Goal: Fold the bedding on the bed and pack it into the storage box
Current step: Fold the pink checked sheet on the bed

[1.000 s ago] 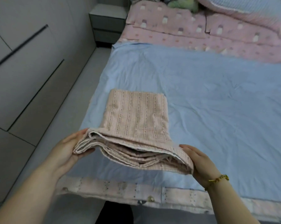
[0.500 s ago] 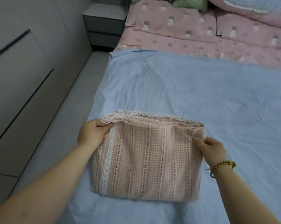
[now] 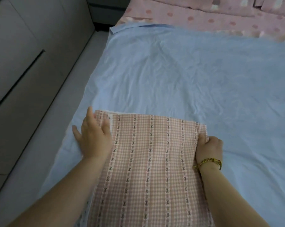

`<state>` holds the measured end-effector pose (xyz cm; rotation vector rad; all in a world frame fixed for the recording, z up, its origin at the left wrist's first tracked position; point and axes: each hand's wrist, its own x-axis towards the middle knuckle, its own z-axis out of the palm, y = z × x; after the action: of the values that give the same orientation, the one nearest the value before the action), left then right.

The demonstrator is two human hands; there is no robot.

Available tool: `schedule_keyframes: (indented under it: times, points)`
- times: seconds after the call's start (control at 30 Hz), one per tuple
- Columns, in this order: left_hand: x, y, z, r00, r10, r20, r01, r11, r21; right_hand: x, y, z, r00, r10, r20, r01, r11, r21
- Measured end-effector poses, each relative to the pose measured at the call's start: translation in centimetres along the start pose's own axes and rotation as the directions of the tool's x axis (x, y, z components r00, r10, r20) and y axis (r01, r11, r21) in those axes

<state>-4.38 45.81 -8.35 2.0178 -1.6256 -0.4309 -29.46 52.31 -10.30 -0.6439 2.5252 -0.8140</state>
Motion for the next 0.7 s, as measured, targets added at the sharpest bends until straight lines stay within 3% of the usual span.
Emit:
schedule_keyframes:
  times: [0.07,0.13,0.2,0.23,0.27,0.33,0.4,0.5,0.63,0.7]
  points:
    - [-2.1,1.0,0.5,0.943,0.333,0.004,-0.333,0.943,-0.001,-0.4,-0.7,0.3,0.997,-0.046,-0.062,0.040,0.995,-0.094]
    - [-3.8,1.7,1.8,0.789,0.587,0.178,-0.605,0.794,0.059,-1.9,-1.7,0.2,0.961,-0.249,-0.123,0.227,0.958,-0.173]
    - [-4.5,1.9,3.4,0.706,0.620,0.342,-0.692,0.705,0.152,-4.1,-2.2,1.3,0.804,-0.592,-0.054,0.566,0.790,-0.236]
    - [-4.5,1.7,4.1,0.694,0.606,0.388,-0.703,0.686,0.187,-5.2,-2.0,2.2,0.707,-0.702,0.090,0.689,0.654,-0.312]
    - [-4.3,1.6,4.8,0.694,0.585,0.419,-0.702,0.678,0.217,-5.8,-1.9,3.0,0.643,-0.720,0.262,0.754,0.536,-0.379]
    - [-4.0,1.4,5.8,0.709,0.530,0.465,-0.680,0.689,0.252,-5.9,-1.8,4.0,0.636,-0.596,0.491,0.770,0.443,-0.460]
    - [-3.6,1.5,6.3,0.748,0.471,0.468,-0.628,0.730,0.268,-4.7,-1.7,4.5,0.613,-0.576,0.541,0.786,0.372,-0.494]
    - [-2.6,1.3,6.6,0.797,0.391,0.460,-0.566,0.748,0.345,-3.4,-1.2,4.5,0.624,-0.499,0.601,0.781,0.397,-0.481]
    - [-1.5,0.3,6.3,0.808,0.273,0.522,-0.505,0.776,0.378,-1.5,0.4,2.7,0.755,-0.398,0.521,0.656,0.479,-0.583]
    - [-1.3,0.5,6.2,0.806,0.247,0.538,-0.504,0.763,0.404,-0.6,0.9,1.2,0.826,-0.301,0.477,0.554,0.593,-0.585]
